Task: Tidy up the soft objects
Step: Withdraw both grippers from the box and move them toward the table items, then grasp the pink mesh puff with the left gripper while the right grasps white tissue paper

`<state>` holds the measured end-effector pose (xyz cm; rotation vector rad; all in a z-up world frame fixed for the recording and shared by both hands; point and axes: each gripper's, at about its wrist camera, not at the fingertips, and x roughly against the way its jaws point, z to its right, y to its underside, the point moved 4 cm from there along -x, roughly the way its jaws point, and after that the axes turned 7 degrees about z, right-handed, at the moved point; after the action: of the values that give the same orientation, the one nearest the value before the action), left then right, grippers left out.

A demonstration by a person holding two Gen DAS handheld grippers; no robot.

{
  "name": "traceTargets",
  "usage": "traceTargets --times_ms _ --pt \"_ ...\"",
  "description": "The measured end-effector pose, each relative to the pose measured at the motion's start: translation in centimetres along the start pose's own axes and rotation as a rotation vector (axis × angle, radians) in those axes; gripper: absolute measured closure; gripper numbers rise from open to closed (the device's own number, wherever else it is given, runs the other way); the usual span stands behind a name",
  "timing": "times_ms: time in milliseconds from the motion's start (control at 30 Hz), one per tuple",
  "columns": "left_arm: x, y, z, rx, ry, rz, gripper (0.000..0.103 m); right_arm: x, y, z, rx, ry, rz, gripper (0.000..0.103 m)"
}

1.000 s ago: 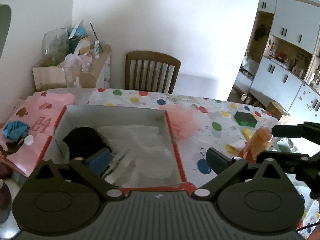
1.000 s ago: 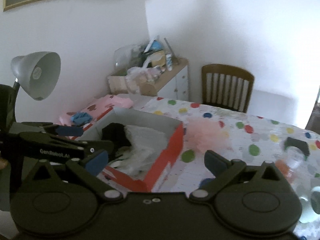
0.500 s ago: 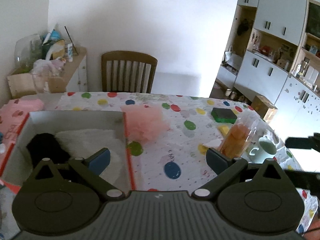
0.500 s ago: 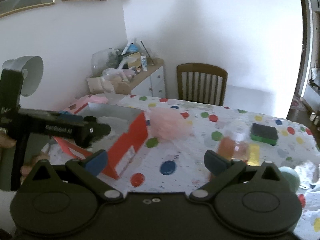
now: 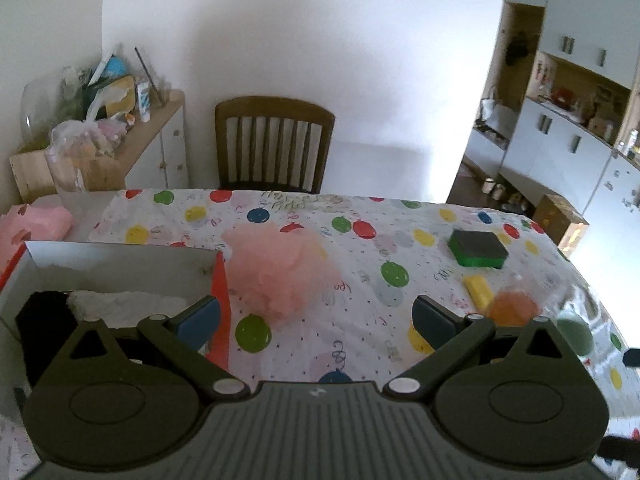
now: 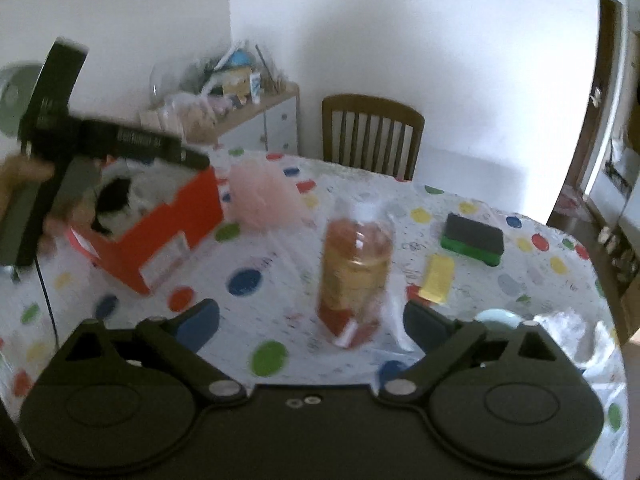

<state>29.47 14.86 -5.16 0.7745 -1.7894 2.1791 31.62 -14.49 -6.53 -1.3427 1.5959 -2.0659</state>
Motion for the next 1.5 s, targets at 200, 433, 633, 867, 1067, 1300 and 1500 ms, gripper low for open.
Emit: traceTargets --times_ms 200,433,633,867,1067,1300,1500 --pt "-4.1 -1.4 0.2 0.011 -0.049 -0.015 0.000 -3.5 1.9 3.5 0.117 0.038 -0.066 0.024" --pt "-9.8 -2.7 0.0 0.015 -0.115 -0.089 0.000 -7.0 3.1 5.1 0.192 0.026 -0.118 0.036" --pt "-14.6 -3.6 -0.6 0.005 -0.164 -0.143 0.000 -9.4 3.1 5.7 0.217 0.002 -0.144 0.045" --pt "-19.2 -3.0 -0.8 -0.036 -0.197 -0.216 0.000 -12.1 3.4 6.1 0.255 -0.019 -0.174 0.053" --pt "-22.1 -2.2 -0.7 -0.064 -0.212 -0.253 0.000 -14.2 3.8 6.1 0.288 -0.003 -0.204 0.060" --pt "-24.6 -1.3 -0.8 -0.089 -0.224 -0.289 0.000 -15.9 4.7 6.2 0.332 0.038 -0.242 0.067" --pt "-26.4 -0.1 -0.4 -0.138 -0.247 -0.313 0.000 -16.7 4.9 6.5 0.307 0.040 -0.253 0.079"
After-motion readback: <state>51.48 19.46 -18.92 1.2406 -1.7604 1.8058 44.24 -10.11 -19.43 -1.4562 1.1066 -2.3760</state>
